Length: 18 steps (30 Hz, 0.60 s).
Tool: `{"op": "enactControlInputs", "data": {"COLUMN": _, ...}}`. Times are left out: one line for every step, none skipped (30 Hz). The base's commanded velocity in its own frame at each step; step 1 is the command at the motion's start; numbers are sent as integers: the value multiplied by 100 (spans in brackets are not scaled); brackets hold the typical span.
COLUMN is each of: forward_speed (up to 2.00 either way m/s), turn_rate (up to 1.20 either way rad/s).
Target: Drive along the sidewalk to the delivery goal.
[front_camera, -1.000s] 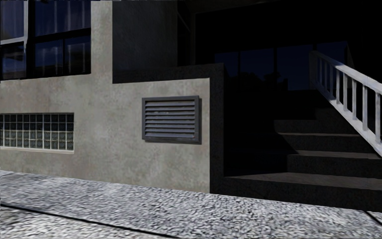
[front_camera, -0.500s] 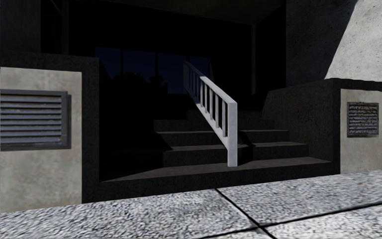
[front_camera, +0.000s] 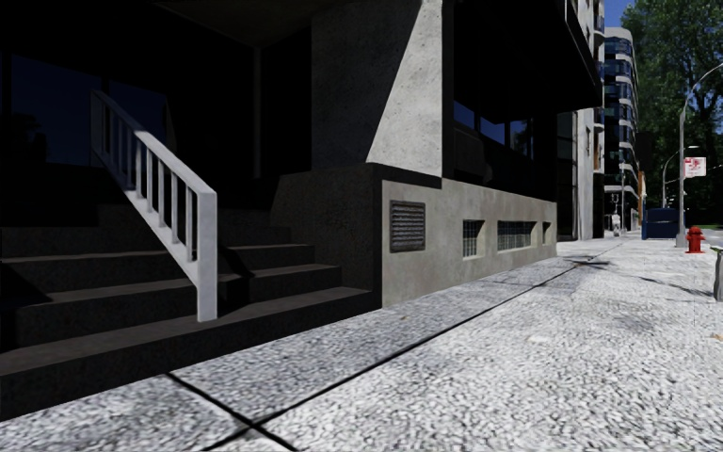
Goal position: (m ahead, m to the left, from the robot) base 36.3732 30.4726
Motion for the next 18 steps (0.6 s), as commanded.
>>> {"op": "enactControlInputs", "data": {"forward_speed": 0, "turn_rate": -102}}
{"op": "enactControlInputs", "data": {"forward_speed": 0, "turn_rate": -26}}
{"op": "enactControlInputs", "data": {"forward_speed": 0, "turn_rate": 0}}
{"op": "enactControlInputs", "data": {"forward_speed": 0, "turn_rate": 0}}
{"op": "enactControlInputs", "data": {"forward_speed": 0, "turn_rate": 0}}
{"op": "enactControlInputs", "data": {"forward_speed": 63, "turn_rate": 0}}
{"op": "enactControlInputs", "data": {"forward_speed": 107, "turn_rate": 0}}
{"op": "enactControlInputs", "data": {"forward_speed": 107, "turn_rate": 0}}
{"op": "enactControlInputs", "data": {"forward_speed": 150, "turn_rate": 0}}
{"op": "enactControlInputs", "data": {"forward_speed": 200, "turn_rate": 0}}
{"op": "enactControlInputs", "data": {"forward_speed": 200, "turn_rate": 0}}
{"op": "enactControlInputs", "data": {"forward_speed": 200, "turn_rate": 0}}
{"op": "enactControlInputs", "data": {"forward_speed": 200, "turn_rate": 0}}
{"op": "enactControlInputs", "data": {"forward_speed": 200, "turn_rate": 0}}
{"op": "enactControlInputs", "data": {"forward_speed": 200, "turn_rate": 0}}
{"op": "enactControlInputs", "data": {"forward_speed": 200, "turn_rate": 0}}
{"op": "enactControlInputs", "data": {"forward_speed": 200, "turn_rate": 0}}
{"op": "enactControlInputs", "data": {"forward_speed": 200, "turn_rate": 0}}
